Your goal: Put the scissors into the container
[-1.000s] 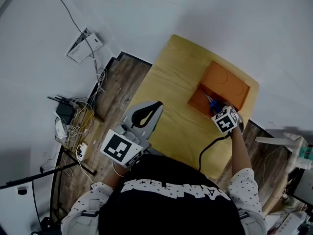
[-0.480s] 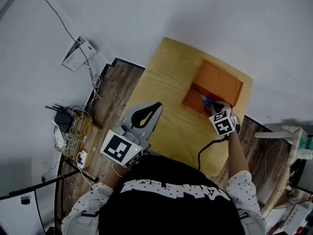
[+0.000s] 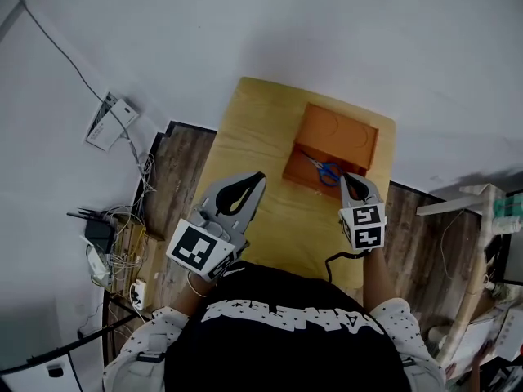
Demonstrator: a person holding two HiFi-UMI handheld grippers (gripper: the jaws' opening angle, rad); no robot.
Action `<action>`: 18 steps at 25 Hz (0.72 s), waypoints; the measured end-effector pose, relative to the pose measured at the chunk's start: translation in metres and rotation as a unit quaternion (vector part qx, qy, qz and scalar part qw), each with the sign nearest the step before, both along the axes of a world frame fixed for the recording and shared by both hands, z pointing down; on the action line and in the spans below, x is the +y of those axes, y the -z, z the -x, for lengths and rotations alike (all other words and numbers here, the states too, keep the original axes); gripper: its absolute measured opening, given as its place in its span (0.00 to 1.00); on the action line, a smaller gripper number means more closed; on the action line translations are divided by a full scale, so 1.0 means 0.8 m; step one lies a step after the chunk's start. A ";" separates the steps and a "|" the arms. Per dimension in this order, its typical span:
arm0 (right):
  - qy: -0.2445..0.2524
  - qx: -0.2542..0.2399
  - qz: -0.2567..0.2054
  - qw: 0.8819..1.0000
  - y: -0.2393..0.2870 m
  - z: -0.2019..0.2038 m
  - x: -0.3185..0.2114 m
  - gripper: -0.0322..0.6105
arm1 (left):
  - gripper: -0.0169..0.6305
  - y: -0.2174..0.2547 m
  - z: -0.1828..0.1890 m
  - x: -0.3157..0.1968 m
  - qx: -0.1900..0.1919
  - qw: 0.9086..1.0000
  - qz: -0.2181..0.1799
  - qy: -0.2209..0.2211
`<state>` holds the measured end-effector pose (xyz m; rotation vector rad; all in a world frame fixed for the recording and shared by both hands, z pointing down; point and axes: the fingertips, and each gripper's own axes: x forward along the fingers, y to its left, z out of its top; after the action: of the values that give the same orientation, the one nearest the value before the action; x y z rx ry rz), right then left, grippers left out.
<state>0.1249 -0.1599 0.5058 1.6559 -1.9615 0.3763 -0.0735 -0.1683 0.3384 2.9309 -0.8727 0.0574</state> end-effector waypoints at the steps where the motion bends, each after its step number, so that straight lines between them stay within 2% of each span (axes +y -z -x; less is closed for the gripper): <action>1: -0.007 -0.008 -0.011 1.000 0.009 -0.002 0.005 0.07 | 0.03 0.002 -0.006 0.001 0.002 1.000 -0.002 -0.007; 6: -0.049 -0.052 -0.057 0.996 0.053 -0.014 0.029 0.07 | 0.03 0.006 -0.031 0.006 0.009 0.999 -0.004 -0.038; 11: -0.080 -0.100 -0.079 0.989 0.078 -0.021 0.051 0.07 | 0.03 0.005 -0.053 0.006 0.015 0.998 -0.002 -0.068; 15: -0.092 -0.107 -0.087 0.986 0.090 -0.026 0.069 0.07 | 0.03 0.004 -0.068 0.010 0.021 0.996 0.002 -0.087; 18: -0.090 -0.087 -0.091 0.988 0.100 -0.022 0.080 0.07 | 0.03 0.002 -0.075 0.014 0.021 0.995 0.005 -0.097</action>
<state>0.1425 -0.0962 0.4259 1.9832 -2.0293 0.4346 -0.0135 -0.1573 0.3370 2.9853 -0.5766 0.0134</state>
